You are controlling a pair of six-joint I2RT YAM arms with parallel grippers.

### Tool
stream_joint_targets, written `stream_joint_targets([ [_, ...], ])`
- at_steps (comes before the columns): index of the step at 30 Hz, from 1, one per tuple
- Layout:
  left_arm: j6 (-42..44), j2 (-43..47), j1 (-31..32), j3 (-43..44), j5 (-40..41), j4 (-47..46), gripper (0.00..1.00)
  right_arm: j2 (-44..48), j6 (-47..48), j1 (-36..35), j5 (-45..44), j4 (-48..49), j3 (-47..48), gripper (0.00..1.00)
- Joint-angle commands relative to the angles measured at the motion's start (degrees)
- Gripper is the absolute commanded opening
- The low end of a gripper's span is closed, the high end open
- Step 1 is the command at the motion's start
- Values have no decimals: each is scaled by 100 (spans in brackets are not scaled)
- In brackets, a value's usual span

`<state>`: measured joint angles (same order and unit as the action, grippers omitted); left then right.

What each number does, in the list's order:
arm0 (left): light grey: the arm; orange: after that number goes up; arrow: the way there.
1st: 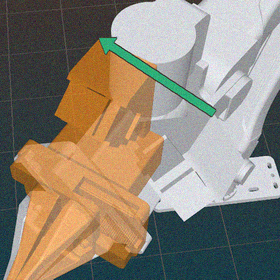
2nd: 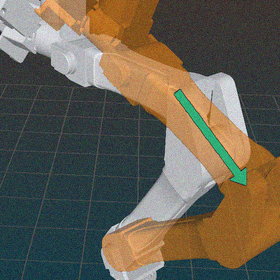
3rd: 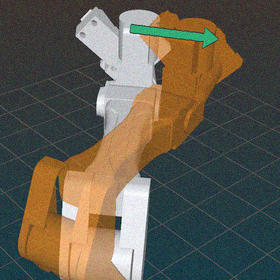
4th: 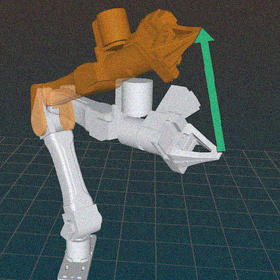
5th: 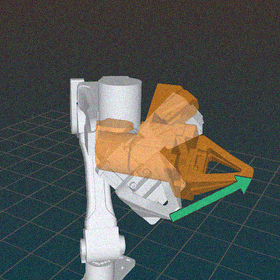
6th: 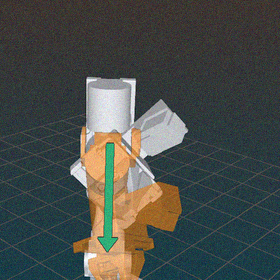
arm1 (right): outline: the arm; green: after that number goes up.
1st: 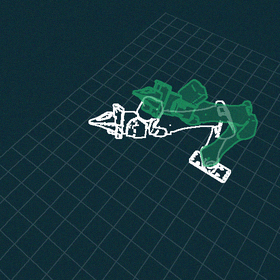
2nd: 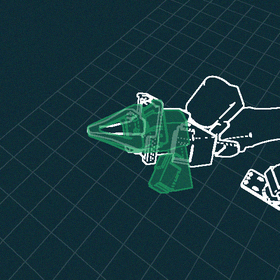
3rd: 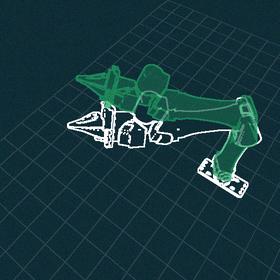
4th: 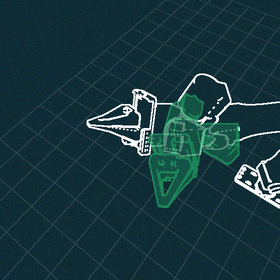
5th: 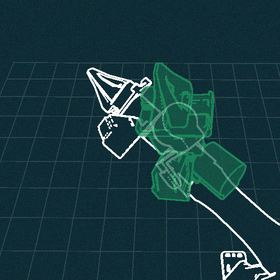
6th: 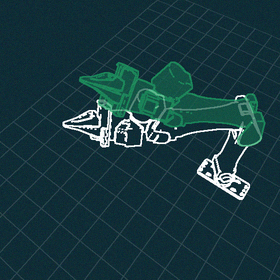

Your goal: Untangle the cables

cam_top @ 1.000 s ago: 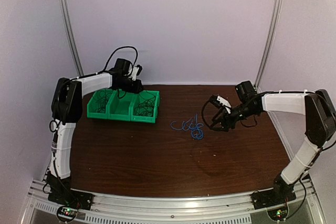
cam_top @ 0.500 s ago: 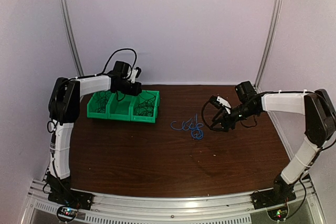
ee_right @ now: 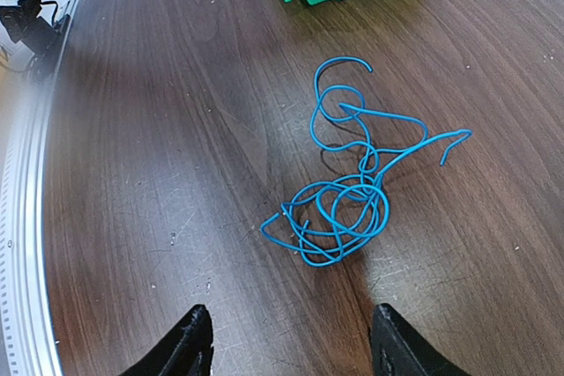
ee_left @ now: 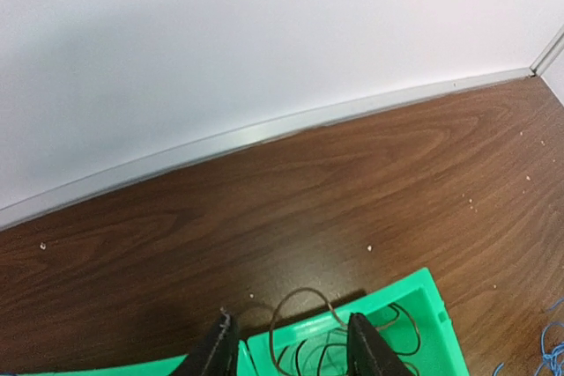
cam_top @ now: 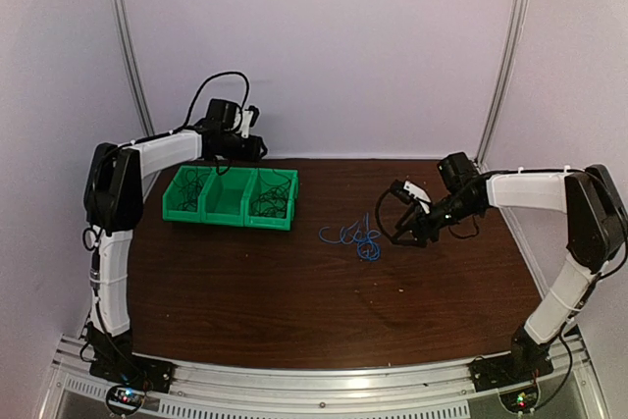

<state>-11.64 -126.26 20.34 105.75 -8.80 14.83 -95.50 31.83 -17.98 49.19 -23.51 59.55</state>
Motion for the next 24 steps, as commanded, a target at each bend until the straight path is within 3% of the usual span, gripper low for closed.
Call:
stream_joint_targets([
  [1, 33, -498, -60, 598, 90, 147, 45, 4, 86, 31, -31, -58, 128, 62],
  [11, 217, -853, -98, 825, -206, 384, 44, -36, 86, 36, -50, -66, 135, 62],
  [22, 152, -393, -118, 159, -431, -277, 3, -56, 86, 34, -70, -60, 127, 62],
  [24, 125, -252, -110, 24, -537, -345, 0, -73, 95, 40, -76, -59, 127, 62],
])
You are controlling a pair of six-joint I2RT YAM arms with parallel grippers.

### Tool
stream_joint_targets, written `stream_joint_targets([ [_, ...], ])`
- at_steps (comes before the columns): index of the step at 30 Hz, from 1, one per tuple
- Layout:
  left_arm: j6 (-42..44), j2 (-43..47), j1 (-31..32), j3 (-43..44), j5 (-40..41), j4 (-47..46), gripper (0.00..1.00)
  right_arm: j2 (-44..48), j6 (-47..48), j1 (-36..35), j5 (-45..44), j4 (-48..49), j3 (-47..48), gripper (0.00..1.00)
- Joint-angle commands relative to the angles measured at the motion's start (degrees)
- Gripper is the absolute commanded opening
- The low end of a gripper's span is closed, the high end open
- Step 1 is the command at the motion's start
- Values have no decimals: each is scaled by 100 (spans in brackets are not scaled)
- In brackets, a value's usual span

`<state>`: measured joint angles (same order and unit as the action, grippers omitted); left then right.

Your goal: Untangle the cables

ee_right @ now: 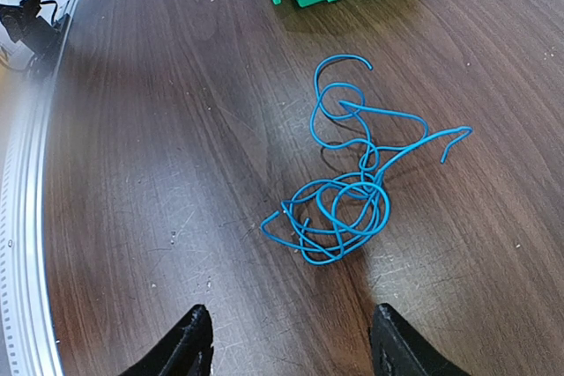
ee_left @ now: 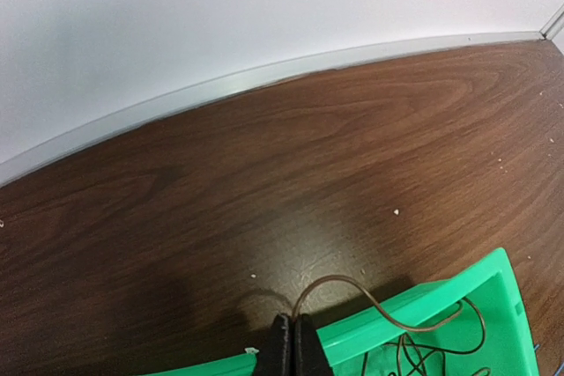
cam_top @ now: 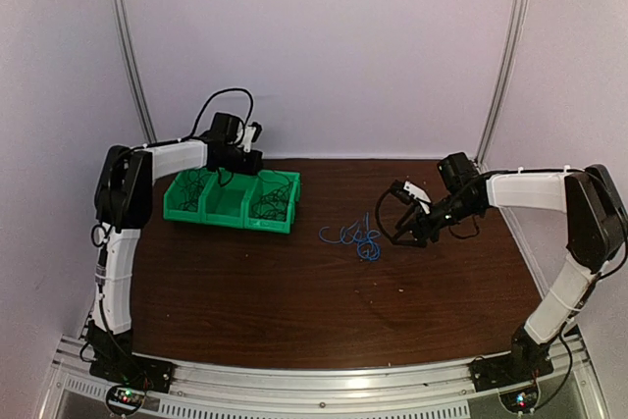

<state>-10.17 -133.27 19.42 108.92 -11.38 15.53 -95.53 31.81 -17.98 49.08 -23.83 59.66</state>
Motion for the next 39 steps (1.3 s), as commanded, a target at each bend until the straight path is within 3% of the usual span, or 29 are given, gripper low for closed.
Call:
stream_joint_targets([
  [1, -42, 540, -14, -384, -344, -419, 0, -85, 97, 35, -64, -27, 116, 62],
  [10, -268, 1459, 394, -1819, -383, -873, 0, -235, 149, 31, -24, -92, 177, 62],
  [22, -588, 1364, 712, -2088, -366, -689, 0, -418, -199, 25, -81, -76, 433, 63],
  [26, -491, 1532, 736, -1868, -355, -411, 34, -815, -400, -232, -361, -265, 944, 63],
  [28, -473, 1733, 784, -1878, -279, -400, 41, -1044, -536, -382, -509, -325, 1199, 63],
  [33, -462, 2385, 871, -2091, -50, -375, 48, -1557, -934, -510, -705, -334, 1835, 63],
  [39, -548, 3208, 1125, -2681, 99, -455, 49, -2393, -1372, -509, -795, -642, 2722, 63],
])
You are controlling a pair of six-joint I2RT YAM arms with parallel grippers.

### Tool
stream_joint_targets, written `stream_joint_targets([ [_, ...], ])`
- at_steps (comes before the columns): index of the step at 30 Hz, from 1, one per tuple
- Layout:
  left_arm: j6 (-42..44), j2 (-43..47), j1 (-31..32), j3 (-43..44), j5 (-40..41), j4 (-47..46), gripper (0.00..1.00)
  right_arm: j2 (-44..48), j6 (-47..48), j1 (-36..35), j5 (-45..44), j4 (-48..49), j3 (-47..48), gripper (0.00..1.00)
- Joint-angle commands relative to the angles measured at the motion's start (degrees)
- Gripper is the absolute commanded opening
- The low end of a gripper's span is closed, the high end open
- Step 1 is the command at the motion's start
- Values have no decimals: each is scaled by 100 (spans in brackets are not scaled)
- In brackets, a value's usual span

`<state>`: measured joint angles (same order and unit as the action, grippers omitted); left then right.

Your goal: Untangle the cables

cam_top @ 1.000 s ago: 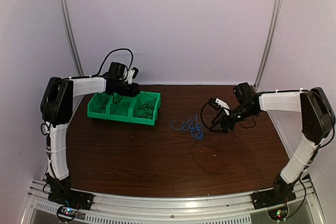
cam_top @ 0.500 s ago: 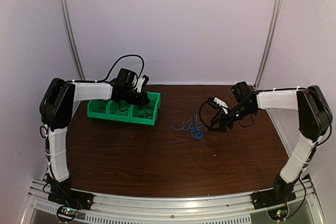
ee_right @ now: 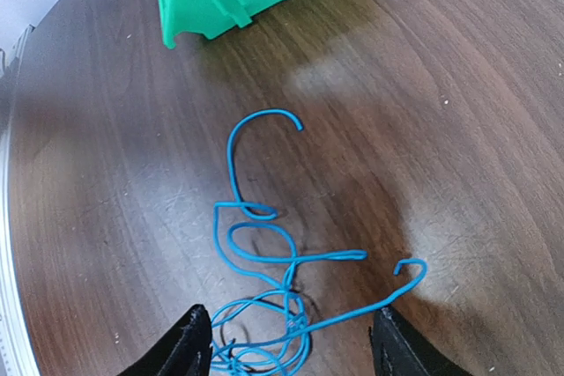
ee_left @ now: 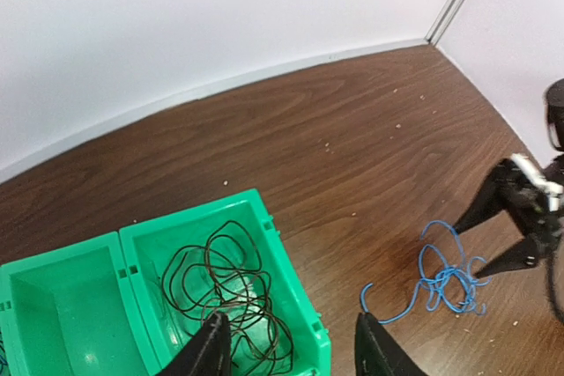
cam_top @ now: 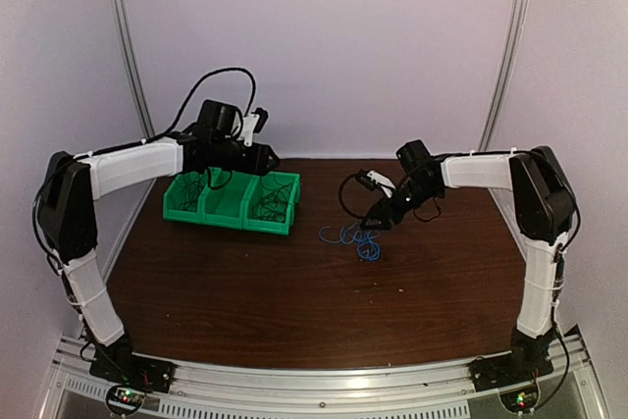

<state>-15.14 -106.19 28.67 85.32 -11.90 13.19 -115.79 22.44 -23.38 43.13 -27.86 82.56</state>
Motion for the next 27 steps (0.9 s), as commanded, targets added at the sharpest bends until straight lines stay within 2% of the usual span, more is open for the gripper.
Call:
stream_joint_targets([
  [1, -74, 586, 266, -395, 173, -222, 49, -523, -505, 30, -186, -265, 524, 62],
  [5, -122, 862, 536, -605, 301, -244, 49, -747, -806, 33, -130, -244, 664, 60],
  [7, -149, 977, 657, -694, 330, -308, 49, -729, -889, 31, -147, -154, 631, 55],
  [8, -171, 1026, 712, -749, 344, -365, 49, -694, -891, 33, -139, -122, 606, 48],
  [9, -192, 1062, 757, -806, 345, -440, 49, -653, -903, 37, -87, -89, 597, 36],
  [11, -262, 1114, 861, -933, 318, -636, 48, -524, -893, 35, 86, -87, 581, 18],
  [13, -322, 1120, 938, -1092, 238, -859, 48, -302, -820, 33, 223, -118, 554, 9],
  [18, -304, 1042, 1004, -1609, -76, -1719, 49, 557, -356, 29, 262, -376, 432, 1],
  [27, -103, 826, 1317, -2429, -896, -3965, 51, 1726, 105, -115, 751, -1369, 807, 0],
])
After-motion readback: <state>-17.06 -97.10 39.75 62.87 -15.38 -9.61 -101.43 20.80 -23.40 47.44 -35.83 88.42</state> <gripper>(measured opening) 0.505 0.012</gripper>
